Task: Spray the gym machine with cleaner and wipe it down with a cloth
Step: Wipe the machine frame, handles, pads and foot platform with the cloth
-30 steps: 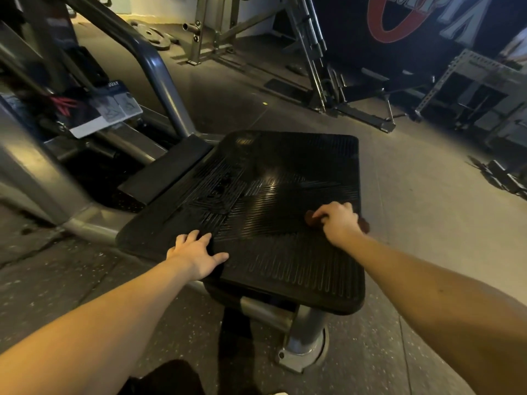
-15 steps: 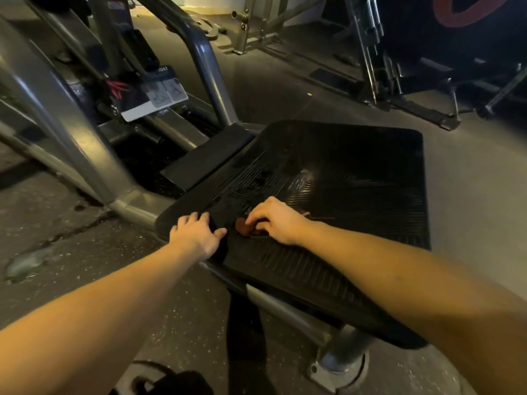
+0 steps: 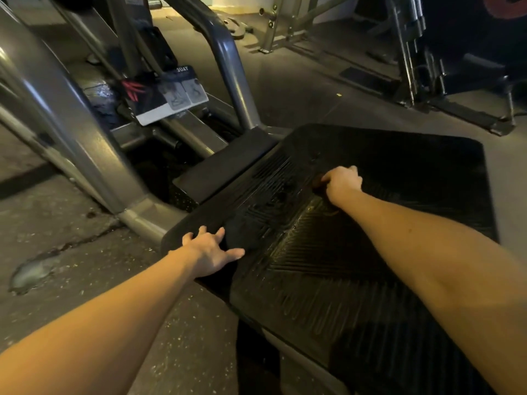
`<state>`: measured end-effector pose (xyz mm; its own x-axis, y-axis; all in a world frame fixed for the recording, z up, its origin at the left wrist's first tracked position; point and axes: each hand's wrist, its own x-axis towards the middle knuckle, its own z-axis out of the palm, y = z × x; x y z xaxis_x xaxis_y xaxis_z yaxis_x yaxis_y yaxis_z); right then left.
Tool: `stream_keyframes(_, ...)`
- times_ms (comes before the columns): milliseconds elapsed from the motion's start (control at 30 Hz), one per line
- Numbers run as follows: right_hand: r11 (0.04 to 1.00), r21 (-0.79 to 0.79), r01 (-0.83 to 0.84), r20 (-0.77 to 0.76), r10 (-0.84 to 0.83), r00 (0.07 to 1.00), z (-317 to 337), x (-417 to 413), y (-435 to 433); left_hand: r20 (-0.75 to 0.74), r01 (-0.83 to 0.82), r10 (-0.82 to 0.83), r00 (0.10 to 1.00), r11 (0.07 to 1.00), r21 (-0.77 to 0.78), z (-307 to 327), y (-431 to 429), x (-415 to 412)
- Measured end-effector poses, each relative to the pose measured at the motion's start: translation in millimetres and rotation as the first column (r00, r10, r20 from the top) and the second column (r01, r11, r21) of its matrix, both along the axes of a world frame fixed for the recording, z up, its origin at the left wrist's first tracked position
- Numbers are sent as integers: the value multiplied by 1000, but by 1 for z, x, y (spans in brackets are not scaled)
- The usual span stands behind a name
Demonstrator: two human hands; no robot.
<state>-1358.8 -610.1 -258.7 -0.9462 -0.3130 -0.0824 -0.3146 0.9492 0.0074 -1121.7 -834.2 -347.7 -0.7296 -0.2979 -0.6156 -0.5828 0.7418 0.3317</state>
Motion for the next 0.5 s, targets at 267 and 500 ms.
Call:
stream_keyframes(267,990,-93,-104,84,112,990,-16,105,-23,-12,-49,49,999,998,26,-9,-2,0)
stream_keyframes(500,974,-225,11,296,57,953,2,185,-22,-155,-49,48,987,999,-7,41,28,33)
